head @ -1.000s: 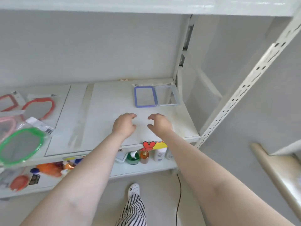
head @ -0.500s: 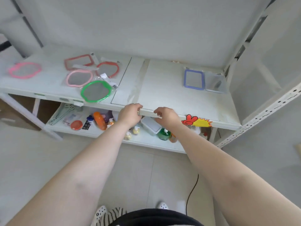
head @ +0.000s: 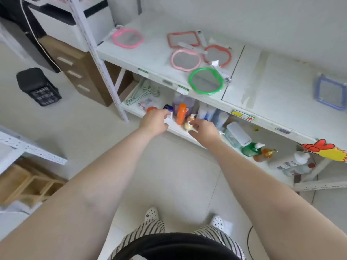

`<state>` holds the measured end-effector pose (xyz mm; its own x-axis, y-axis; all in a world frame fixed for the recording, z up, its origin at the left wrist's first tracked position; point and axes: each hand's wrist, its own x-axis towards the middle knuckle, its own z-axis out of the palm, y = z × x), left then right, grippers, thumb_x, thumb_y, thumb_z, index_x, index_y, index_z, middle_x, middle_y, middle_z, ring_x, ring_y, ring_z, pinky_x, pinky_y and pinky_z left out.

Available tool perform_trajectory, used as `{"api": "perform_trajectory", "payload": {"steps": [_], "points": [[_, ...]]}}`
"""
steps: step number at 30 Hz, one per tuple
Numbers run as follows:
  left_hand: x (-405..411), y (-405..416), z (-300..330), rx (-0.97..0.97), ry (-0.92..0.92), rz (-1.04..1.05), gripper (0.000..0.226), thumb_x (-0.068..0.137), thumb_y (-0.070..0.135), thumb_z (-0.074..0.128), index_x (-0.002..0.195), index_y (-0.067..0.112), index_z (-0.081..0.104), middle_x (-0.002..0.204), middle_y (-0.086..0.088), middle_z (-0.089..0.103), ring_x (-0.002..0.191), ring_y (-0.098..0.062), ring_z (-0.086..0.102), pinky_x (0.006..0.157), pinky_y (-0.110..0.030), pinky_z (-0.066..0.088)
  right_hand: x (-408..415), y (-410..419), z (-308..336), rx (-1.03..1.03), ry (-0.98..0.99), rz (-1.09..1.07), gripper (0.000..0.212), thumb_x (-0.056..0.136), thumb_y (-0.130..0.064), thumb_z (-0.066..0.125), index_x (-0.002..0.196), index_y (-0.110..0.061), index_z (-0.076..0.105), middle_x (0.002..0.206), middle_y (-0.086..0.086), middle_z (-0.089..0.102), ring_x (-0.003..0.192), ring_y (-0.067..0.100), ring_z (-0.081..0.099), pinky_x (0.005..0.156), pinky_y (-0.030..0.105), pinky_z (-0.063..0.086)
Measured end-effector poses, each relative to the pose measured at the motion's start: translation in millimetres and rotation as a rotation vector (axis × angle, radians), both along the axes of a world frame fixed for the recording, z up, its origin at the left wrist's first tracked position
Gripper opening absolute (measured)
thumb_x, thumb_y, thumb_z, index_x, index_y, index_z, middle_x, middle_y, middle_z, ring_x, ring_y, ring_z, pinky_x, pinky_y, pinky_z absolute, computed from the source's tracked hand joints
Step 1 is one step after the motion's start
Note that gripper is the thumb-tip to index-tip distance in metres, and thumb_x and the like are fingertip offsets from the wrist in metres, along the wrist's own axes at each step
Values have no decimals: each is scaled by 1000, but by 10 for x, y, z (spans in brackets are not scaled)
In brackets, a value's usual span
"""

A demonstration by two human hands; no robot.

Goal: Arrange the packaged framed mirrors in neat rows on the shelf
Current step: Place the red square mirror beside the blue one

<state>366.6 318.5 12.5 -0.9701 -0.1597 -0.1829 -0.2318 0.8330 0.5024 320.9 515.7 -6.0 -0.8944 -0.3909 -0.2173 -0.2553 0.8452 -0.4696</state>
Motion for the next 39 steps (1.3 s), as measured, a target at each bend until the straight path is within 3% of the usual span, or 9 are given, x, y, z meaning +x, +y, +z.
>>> {"api": "perform_trajectory", "payload": {"steps": [4,8,12,16,26,33,39], "points": [[76,-488,3,-8,19,26,49,80,13,62,127,22,58,124,-1,64,117,-21,58,98,-35,47,-14,-527,-29,0,8,49,35,86,-26,65,121,-21,63,113,2,67,106,22,61,88,32,48],[-28,-756,1,9,45,37,38,79,10,59,117,15,62,114,-5,68,109,-28,60,92,-40,50,-198,-893,-55,17,14,49,32,84,-24,64,116,-21,64,109,3,68,96,23,60,84,30,48],[-233,-979,8,2,39,44,45,83,10,58,127,19,58,122,-2,66,116,-26,57,95,-39,48,-451,-1218,-45,24,23,65,26,83,-27,61,109,-26,65,100,-1,67,97,24,61,76,28,46],[-577,-1316,60,-24,51,73,46,85,13,58,131,20,55,126,0,63,120,-23,55,93,-33,47,-853,-1584,5,8,-14,89,33,82,-23,59,115,-24,64,107,0,70,94,30,66,82,34,53],[-1593,-1945,118,-74,63,24,50,83,12,62,132,18,53,127,-8,61,117,-28,56,93,-37,49,-1880,-2212,244,-15,34,121,36,86,-26,62,121,-23,60,114,0,65,106,21,59,87,34,49],[-2333,-2333,107,-46,97,-66,51,83,11,59,133,19,52,127,-3,61,115,-23,57,95,-35,46,-2357,-2443,248,9,64,-2,35,87,-24,64,122,-20,60,114,2,66,106,21,61,85,33,49],[-2926,-2874,114,-71,91,-270,52,82,10,58,133,18,52,128,-4,61,119,-24,55,94,-33,45,-2650,-2873,210,1,54,-234,35,86,-25,64,121,-21,61,114,1,67,107,21,61,86,33,50]]}}
